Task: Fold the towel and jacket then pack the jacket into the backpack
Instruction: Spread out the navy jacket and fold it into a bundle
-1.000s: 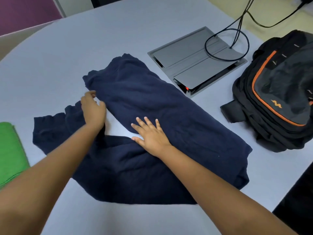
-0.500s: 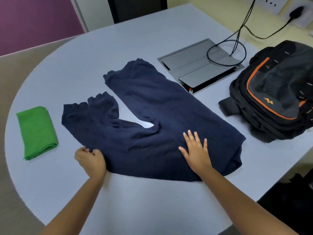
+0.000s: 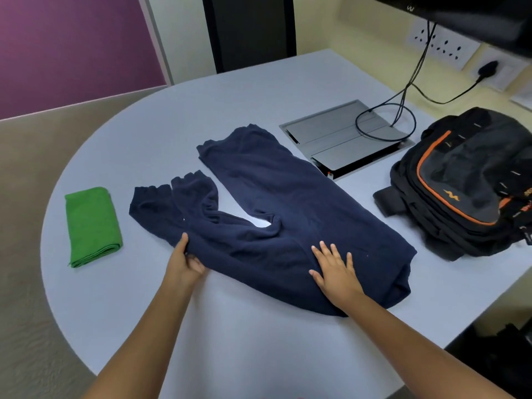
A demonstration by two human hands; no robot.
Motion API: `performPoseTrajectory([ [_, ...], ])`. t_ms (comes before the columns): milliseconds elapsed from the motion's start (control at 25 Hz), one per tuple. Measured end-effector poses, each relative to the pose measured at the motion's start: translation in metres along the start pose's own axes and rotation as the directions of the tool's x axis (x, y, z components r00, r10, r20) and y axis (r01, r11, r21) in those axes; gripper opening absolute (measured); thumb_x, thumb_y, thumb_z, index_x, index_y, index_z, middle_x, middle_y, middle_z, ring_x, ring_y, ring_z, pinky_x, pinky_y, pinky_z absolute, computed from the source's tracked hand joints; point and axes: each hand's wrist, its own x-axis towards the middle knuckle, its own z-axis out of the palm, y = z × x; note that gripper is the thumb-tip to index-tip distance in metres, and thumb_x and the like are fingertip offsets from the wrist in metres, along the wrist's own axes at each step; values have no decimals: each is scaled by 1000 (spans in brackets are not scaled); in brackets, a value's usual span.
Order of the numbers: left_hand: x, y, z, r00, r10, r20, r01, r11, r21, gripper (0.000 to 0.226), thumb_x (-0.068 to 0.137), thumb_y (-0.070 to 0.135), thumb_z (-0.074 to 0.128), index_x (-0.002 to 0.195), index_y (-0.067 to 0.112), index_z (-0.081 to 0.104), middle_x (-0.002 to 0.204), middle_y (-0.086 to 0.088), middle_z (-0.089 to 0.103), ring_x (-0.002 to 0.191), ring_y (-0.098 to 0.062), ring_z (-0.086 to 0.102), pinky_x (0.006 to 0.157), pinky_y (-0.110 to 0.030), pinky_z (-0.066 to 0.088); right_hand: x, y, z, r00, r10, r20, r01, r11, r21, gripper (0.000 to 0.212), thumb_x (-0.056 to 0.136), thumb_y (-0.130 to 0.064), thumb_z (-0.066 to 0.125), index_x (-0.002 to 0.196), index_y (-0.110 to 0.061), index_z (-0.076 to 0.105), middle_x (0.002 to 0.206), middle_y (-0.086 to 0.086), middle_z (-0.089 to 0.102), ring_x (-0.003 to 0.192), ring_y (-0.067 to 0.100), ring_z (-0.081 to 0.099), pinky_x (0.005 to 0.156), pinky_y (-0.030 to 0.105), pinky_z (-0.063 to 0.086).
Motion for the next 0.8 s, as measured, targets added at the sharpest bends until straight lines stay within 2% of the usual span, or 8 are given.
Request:
performPoseTrajectory([
  [120,-12,19,4,993,-9,121,7,1000,20,37,92,30,52,125,13,57,121,-9,65,108,-25,64,87,-39,55,7,-27,-15,984,-125,-131,143,979,145,62,97,-47,36,150,-22,15,159,-1,1,146,20,-8,117,35,-3],
  [280,-29,22,3,984,-39,176,15,991,136,35,92,25,53,124,11,58,115,-9,68,102,-23,67,76,-34,59,6,-91,-40,895,-391,-214,444,827,346,72,90,-53,44,149,-26,13,158,-6,7,144,9,-5,119,32,1],
  [360,-34,22,6,982,-11,191,-24,983,179,37,92,22,52,126,9,56,116,-11,67,103,-22,66,76,-32,58,4,-122,-40,824,-537,-180,566,769,298,81,88,-47,53,150,-27,4,158,-5,6,144,10,-3,119,30,1],
  [400,-35,23,9,979,14,201,-51,983,178,37,92,21,53,127,9,55,118,-12,66,106,-22,65,80,-32,58,5,-132,-38,804,-574,-158,595,771,228,84,88,-36,57,149,-27,0,159,-3,5,145,12,-1,118,30,2],
  [480,-34,30,18,971,89,223,-118,986,117,37,91,20,54,126,8,55,119,-12,66,109,-22,64,84,-31,56,10,-137,-29,822,-544,-170,565,816,119,89,87,-4,54,148,-27,-7,159,-1,6,146,17,7,117,29,6],
  [560,-32,47,34,956,159,245,-176,983,49,35,92,21,52,123,6,55,112,-10,69,105,-19,65,84,-30,56,13,-131,-32,827,-440,-349,506,854,121,94,79,15,49,148,-24,0,155,2,23,141,18,27,114,27,20],
  [680,-27,72,69,946,180,270,-191,981,13,25,95,22,49,112,6,57,103,-8,71,101,-17,66,91,-30,52,20,-112,-56,754,-290,-589,468,867,171,86,73,21,49,146,-21,29,145,-2,43,131,15,44,107,29,37],
  [800,-15,89,109,959,181,220,-218,963,157,18,93,20,52,105,6,58,107,-9,66,105,-18,62,81,-28,54,23,-100,-86,763,-147,-630,406,867,289,83,76,20,45,145,-23,31,148,-7,39,136,9,34,113,22,24],
])
